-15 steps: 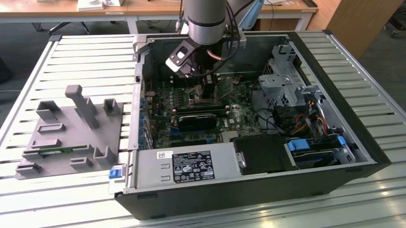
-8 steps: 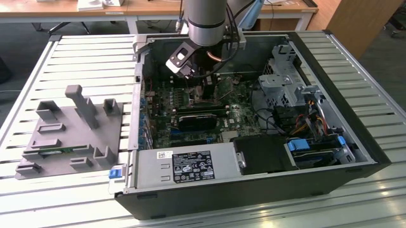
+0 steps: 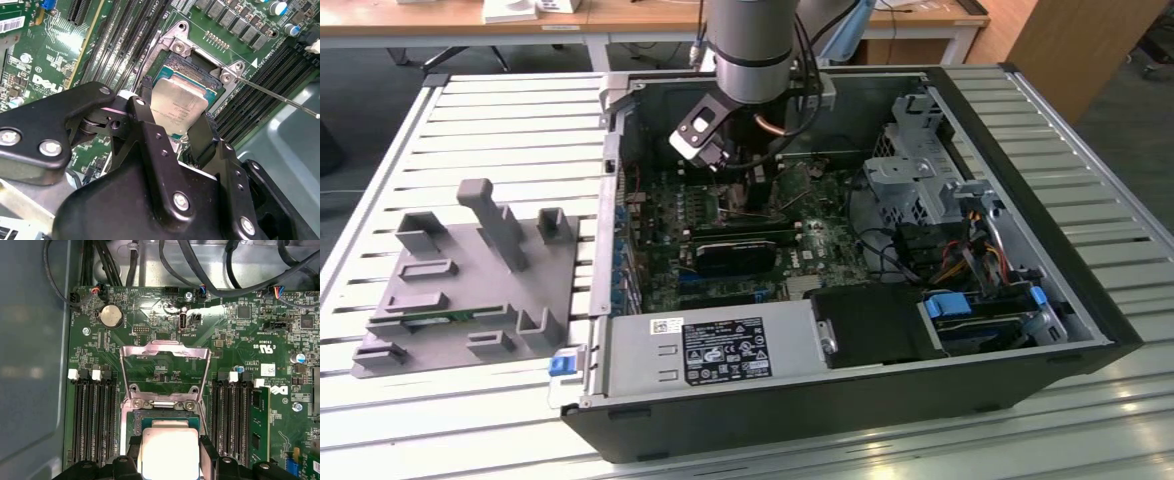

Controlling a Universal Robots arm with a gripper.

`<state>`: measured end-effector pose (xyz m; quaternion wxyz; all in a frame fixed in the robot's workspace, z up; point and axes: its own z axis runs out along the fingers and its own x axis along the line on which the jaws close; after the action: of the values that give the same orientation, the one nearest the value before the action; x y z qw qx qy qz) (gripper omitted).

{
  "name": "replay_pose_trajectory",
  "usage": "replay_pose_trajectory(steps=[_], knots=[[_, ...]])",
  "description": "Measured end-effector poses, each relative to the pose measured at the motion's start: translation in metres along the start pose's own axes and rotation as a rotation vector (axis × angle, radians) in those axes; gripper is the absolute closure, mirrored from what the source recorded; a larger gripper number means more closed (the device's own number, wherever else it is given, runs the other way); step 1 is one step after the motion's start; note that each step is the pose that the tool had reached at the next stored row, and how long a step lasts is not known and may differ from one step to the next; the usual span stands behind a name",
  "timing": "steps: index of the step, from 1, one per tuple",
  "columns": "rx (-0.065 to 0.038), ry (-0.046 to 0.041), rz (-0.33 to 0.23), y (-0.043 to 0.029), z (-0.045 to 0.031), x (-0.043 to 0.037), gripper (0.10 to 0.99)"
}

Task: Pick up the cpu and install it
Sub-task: 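Place the cpu into insertion slot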

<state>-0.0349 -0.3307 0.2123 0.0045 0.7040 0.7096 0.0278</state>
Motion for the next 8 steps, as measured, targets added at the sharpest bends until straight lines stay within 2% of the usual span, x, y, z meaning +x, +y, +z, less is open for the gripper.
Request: replay_pose_trajectory(steps=[8], knots=[[0.0, -0.0003, 0.006, -0.0002, 0.0041, 0.0018, 0.545]])
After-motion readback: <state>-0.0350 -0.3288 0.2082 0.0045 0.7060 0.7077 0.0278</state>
